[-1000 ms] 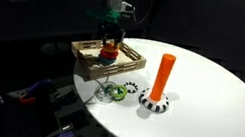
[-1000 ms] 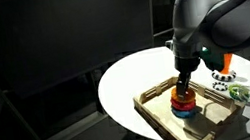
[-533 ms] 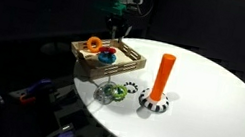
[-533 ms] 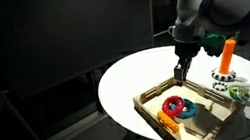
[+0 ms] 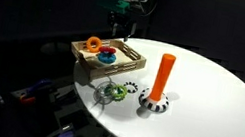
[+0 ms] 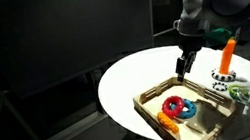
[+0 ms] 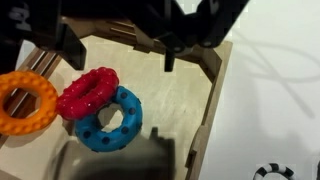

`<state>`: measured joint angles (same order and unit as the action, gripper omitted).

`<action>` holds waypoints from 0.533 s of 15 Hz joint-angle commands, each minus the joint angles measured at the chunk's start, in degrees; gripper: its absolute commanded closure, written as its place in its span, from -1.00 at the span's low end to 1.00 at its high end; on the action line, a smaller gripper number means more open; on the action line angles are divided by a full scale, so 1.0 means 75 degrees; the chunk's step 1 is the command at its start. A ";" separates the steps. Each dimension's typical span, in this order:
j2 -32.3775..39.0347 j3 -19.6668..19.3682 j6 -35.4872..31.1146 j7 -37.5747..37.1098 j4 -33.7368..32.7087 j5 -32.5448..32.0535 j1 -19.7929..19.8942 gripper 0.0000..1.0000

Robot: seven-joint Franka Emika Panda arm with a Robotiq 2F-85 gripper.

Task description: Put the orange ring on the table.

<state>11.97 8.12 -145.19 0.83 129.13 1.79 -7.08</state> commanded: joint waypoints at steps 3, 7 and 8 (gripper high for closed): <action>-0.0292 0.0284 0.0167 0.0189 0.0170 0.0429 -0.0125 -1.00; -0.0226 0.0787 0.0297 0.0902 0.0110 0.1319 -0.0168 -0.99; -0.0221 0.0849 0.0359 0.0979 0.0096 0.1448 -0.0206 -1.00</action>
<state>11.70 12.60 -144.58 4.28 129.27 8.48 -8.75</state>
